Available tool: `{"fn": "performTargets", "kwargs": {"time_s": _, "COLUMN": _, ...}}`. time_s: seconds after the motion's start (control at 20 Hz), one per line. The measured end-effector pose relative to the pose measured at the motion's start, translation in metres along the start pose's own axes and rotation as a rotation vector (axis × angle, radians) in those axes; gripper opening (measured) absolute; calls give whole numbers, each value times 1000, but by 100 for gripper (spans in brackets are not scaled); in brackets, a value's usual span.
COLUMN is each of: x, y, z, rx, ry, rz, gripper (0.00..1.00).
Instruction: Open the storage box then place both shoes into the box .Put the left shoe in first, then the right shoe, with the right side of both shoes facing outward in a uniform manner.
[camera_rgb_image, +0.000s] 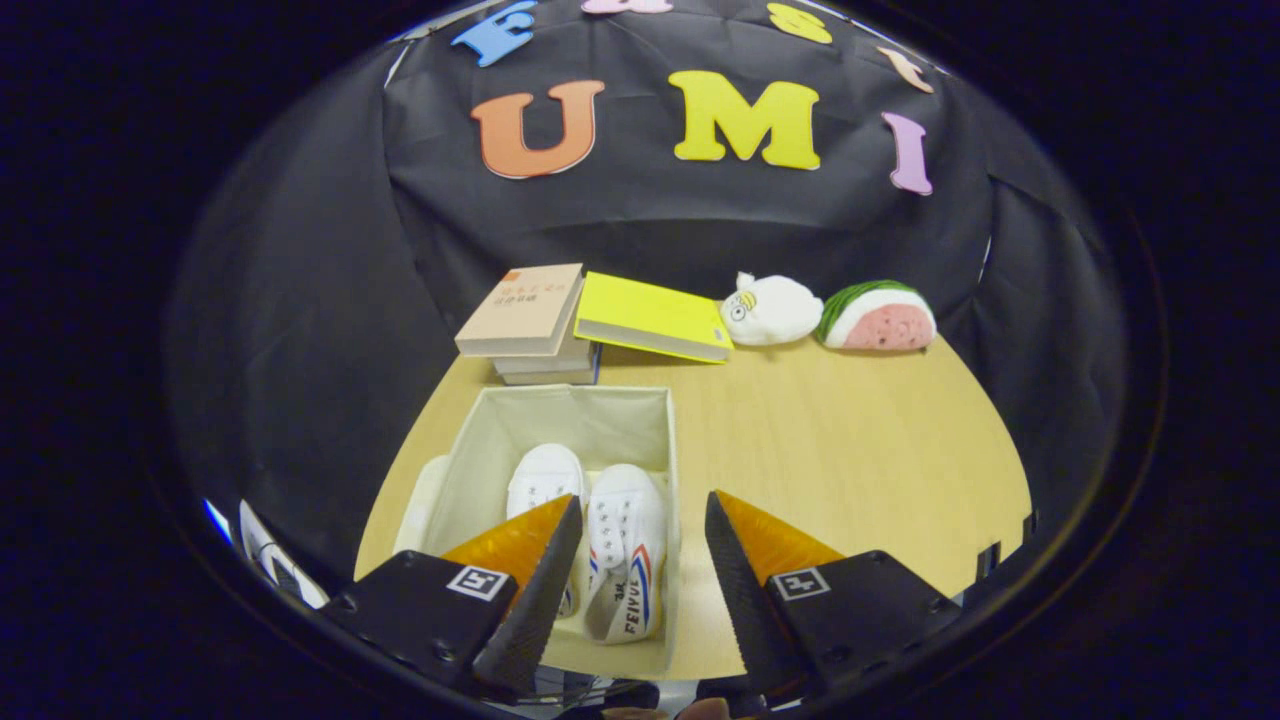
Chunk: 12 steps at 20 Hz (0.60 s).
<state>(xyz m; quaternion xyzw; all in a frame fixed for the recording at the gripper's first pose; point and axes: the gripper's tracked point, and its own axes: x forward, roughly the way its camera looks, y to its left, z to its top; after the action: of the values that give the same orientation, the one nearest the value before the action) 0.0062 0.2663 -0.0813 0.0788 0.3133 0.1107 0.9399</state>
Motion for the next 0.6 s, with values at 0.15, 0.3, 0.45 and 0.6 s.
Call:
{"fn": "performTargets", "kwargs": {"time_s": 0.15, "x": -35, "y": -27, "z": 25, "rx": -3, "ry": -146, "rz": -47, "gripper": 81}}
{"fn": "performTargets", "kwargs": {"time_s": 0.3, "x": -70, "y": -55, "z": 49, "rx": -1, "ry": -282, "rz": -105, "gripper": 87}}
{"fn": "performTargets", "kwargs": {"time_s": 0.45, "x": -95, "y": -77, "z": 61, "rx": 0, "ry": -363, "rz": -146, "gripper": 100}}
{"fn": "performTargets", "kwargs": {"time_s": 0.6, "x": -112, "y": -92, "z": 69, "rx": 22, "ry": -420, "rz": -160, "gripper": 100}}
